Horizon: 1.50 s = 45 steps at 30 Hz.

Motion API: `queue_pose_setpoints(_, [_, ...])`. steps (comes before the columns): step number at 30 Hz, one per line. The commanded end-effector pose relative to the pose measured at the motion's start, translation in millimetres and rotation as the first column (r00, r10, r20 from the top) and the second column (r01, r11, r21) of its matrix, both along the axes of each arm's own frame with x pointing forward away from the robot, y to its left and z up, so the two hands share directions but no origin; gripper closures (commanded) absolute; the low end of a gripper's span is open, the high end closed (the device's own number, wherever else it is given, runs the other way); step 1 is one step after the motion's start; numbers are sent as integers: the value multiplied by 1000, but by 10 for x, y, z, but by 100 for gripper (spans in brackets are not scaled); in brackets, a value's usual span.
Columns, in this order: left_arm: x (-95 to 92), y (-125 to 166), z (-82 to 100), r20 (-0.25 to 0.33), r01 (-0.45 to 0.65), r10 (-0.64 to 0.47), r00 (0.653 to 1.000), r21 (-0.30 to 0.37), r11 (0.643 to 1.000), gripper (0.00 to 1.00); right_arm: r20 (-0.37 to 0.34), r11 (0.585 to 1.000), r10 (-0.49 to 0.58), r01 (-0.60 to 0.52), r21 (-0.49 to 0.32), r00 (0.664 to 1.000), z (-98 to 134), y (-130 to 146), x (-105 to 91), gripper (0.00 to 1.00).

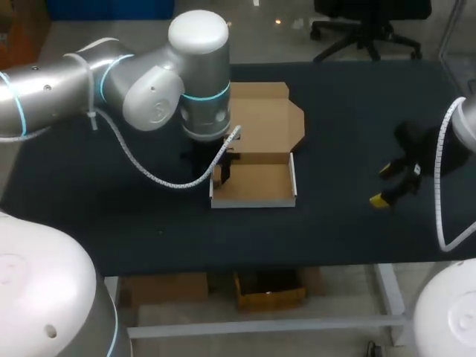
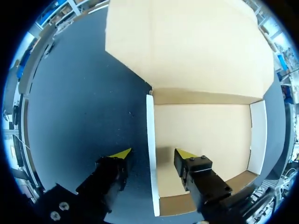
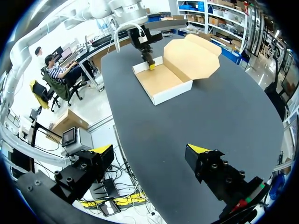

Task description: Assemble the packaging by folding the flat box into shape, placing the metal phone stand inside, and closing the box properly

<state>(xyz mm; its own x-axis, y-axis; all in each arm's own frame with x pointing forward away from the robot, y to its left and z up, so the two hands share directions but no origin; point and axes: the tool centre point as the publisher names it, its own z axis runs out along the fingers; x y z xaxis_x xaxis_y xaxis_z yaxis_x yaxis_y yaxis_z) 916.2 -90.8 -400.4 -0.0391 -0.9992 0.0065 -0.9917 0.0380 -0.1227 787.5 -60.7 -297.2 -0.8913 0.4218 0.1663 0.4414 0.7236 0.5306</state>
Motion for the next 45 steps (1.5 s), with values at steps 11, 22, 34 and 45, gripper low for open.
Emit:
queue_pose_setpoints(11, [-301, 208, 422, 135, 251, -218, 967, -332, 909, 0, 3, 1000, 0, 0, 22, 1000, 63, -53, 14, 0])
queue_pose_setpoints(22, [-623, 459, 767, 270, 462, -379, 885, -401, 791, 0, -3, 999, -3, 3, 46, 1000, 67, -83, 20, 0])
queue_pose_setpoints(34, [-994, 745, 1028, 404, 631, -501, 766, -320, 706, 0, 3, 998, -3, 3, 56, 1000, 115, -90, -7, 0])
queue_pose_setpoints(45, [-1266, 935, 1211, 461, 663, -513, 724, -260, 701, 0, 7, 996, -2, 2, 84, 1000, 163, -116, -66, 0])
